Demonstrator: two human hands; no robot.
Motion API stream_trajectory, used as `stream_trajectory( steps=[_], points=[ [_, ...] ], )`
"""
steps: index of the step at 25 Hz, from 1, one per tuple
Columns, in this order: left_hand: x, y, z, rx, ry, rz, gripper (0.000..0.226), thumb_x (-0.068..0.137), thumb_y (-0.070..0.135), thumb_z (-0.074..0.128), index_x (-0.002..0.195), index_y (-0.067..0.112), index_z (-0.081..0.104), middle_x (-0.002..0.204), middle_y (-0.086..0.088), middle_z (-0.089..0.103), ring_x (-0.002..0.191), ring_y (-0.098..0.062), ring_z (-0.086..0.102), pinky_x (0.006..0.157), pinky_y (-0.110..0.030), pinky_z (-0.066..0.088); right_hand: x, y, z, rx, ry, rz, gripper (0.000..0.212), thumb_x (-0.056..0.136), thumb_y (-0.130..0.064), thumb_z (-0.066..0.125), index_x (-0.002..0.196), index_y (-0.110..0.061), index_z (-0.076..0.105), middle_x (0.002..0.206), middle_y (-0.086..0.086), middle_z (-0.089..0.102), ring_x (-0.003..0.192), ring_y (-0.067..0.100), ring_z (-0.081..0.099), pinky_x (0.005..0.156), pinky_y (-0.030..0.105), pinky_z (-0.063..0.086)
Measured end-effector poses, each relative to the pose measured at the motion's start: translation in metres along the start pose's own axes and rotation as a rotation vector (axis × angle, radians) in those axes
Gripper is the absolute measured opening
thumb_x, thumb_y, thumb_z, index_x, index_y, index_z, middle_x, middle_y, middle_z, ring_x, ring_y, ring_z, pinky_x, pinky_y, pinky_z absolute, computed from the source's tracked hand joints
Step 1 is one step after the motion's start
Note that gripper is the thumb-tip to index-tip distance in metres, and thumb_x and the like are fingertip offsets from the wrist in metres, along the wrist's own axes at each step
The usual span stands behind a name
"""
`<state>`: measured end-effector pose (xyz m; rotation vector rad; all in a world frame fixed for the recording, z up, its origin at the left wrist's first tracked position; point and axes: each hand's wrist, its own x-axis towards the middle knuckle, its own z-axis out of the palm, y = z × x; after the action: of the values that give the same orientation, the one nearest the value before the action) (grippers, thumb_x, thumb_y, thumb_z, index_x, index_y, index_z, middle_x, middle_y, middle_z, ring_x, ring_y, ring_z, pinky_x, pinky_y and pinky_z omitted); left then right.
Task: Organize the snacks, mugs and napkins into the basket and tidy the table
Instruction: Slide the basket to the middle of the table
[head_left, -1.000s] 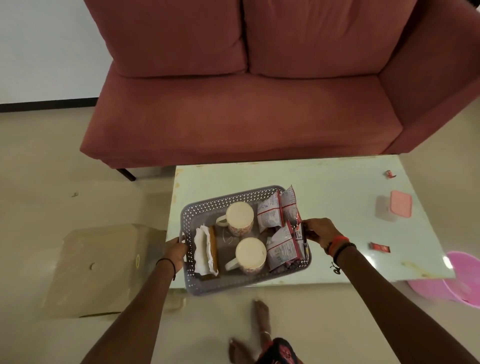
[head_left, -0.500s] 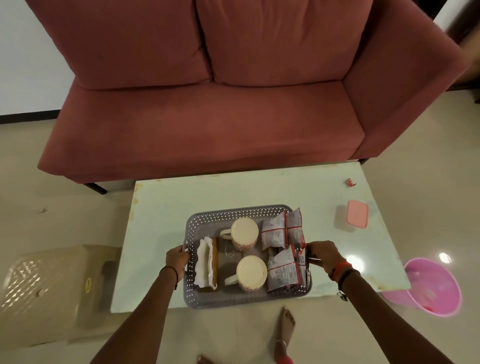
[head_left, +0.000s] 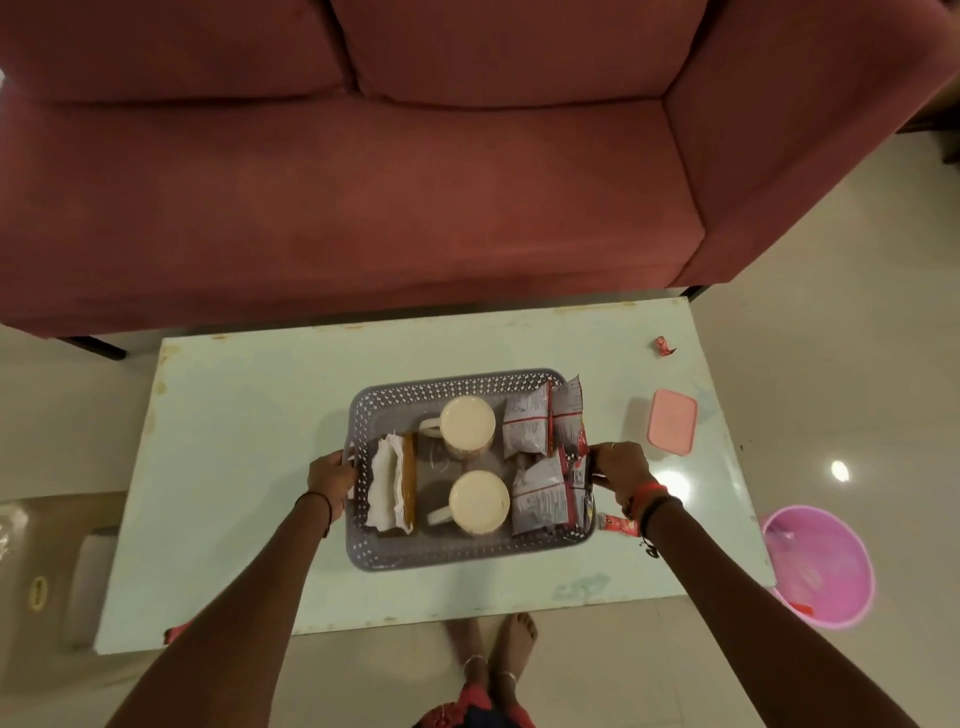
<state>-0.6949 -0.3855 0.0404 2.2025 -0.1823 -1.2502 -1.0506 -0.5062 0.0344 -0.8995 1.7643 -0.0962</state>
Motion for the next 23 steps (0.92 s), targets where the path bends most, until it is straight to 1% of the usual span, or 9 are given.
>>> stream_trajectory(
  steps=[2, 4, 6, 8, 11, 15, 17, 20, 23],
  points=[
    [0.022, 0.005, 0.009, 0.009, 0.018, 0.010, 0.017, 0.086, 0.000, 0.054, 0.095, 0.004, 0.068, 0.088, -0.013, 0.061, 0.087, -0.023, 0.053, 0.081, -0.036, 0.047, 0.022, -0.004, 0.006, -0.007, -0.002, 0.005, 0.034, 0.087, -0.015, 0.050, 0.113, 0.002, 0.062, 0.118, 0.023, 0.063, 0.110, 0.038, 0.060, 0.096, 0.049, 0.050],
    [0.042, 0.012, 0.015, 0.021, 0.043, 0.032, 0.015, 0.086, 0.001, 0.055, 0.093, 0.003, 0.068, 0.090, -0.013, 0.060, 0.087, -0.022, 0.052, 0.081, -0.035, 0.046, 0.040, -0.010, 0.012, 0.007, 0.004, 0.001, 0.032, 0.087, -0.014, 0.051, 0.113, 0.001, 0.062, 0.118, 0.021, 0.064, 0.111, 0.037, 0.060, 0.096, 0.048, 0.050],
    [0.059, 0.017, 0.019, 0.026, 0.044, 0.044, 0.019, 0.087, 0.001, 0.054, 0.101, 0.003, 0.066, 0.092, -0.012, 0.059, 0.088, -0.022, 0.051, 0.080, -0.035, 0.045, 0.057, -0.014, 0.021, 0.018, 0.005, 0.008, 0.029, 0.086, -0.011, 0.051, 0.110, 0.002, 0.064, 0.115, 0.021, 0.065, 0.110, 0.038, 0.061, 0.094, 0.048, 0.051],
    [0.073, 0.022, 0.022, 0.017, 0.036, 0.051, 0.029, 0.088, 0.000, 0.053, 0.115, 0.004, 0.062, 0.091, -0.010, 0.060, 0.089, -0.022, 0.051, 0.082, -0.036, 0.046, 0.076, -0.017, 0.031, 0.104, 0.020, 0.027, 0.021, 0.084, -0.001, 0.051, 0.095, 0.005, 0.067, 0.107, 0.024, 0.069, 0.105, 0.040, 0.064, 0.088, 0.049, 0.055],
    [0.093, 0.021, 0.022, -0.006, 0.032, 0.053, 0.035, 0.086, -0.004, 0.053, 0.120, 0.002, 0.060, 0.099, -0.012, 0.060, 0.092, -0.023, 0.053, 0.085, -0.038, 0.046, 0.093, -0.022, 0.044, 0.202, 0.041, 0.046, 0.018, 0.081, 0.004, 0.050, 0.085, 0.007, 0.068, 0.100, 0.025, 0.070, 0.098, 0.040, 0.067, 0.079, 0.049, 0.058],
    [0.111, 0.021, 0.019, -0.007, 0.020, 0.041, 0.035, 0.085, -0.003, 0.054, 0.118, 0.004, 0.062, 0.106, -0.016, 0.064, 0.096, -0.026, 0.057, 0.094, -0.051, 0.049, 0.095, -0.034, 0.051, 0.218, 0.061, 0.035, 0.019, 0.083, 0.005, 0.050, 0.085, 0.004, 0.069, 0.099, 0.024, 0.071, 0.096, 0.038, 0.068, 0.078, 0.047, 0.059],
    [0.114, 0.022, 0.020, -0.019, 0.025, 0.058, 0.034, 0.086, -0.003, 0.054, 0.118, 0.004, 0.062, 0.103, -0.015, 0.064, 0.092, -0.024, 0.056, 0.091, -0.044, 0.050, 0.096, -0.037, 0.052, 0.220, 0.073, 0.034, 0.021, 0.085, 0.005, 0.050, 0.088, 0.004, 0.070, 0.100, 0.023, 0.071, 0.094, 0.036, 0.069, 0.078, 0.045, 0.059],
    [0.113, 0.025, 0.024, -0.033, 0.045, 0.063, 0.037, 0.086, -0.005, 0.050, 0.120, 0.005, 0.060, 0.092, -0.011, 0.061, 0.081, -0.021, 0.053, 0.077, -0.035, 0.050, 0.098, -0.037, 0.052, 0.251, 0.080, 0.026, 0.022, 0.084, 0.006, 0.049, 0.093, 0.006, 0.070, 0.102, 0.025, 0.070, 0.095, 0.037, 0.069, 0.080, 0.044, 0.059],
    [0.116, 0.023, 0.025, 0.007, 0.039, 0.061, 0.039, 0.085, -0.006, 0.044, 0.118, 0.005, 0.061, 0.095, -0.012, 0.059, 0.081, -0.023, 0.053, 0.086, -0.042, 0.051, 0.092, -0.037, 0.048, 0.233, 0.009, 0.001, 0.027, 0.086, 0.010, 0.045, 0.102, 0.010, 0.066, 0.102, 0.025, 0.067, 0.091, 0.034, 0.066, 0.085, 0.040, 0.056]
  ],
)
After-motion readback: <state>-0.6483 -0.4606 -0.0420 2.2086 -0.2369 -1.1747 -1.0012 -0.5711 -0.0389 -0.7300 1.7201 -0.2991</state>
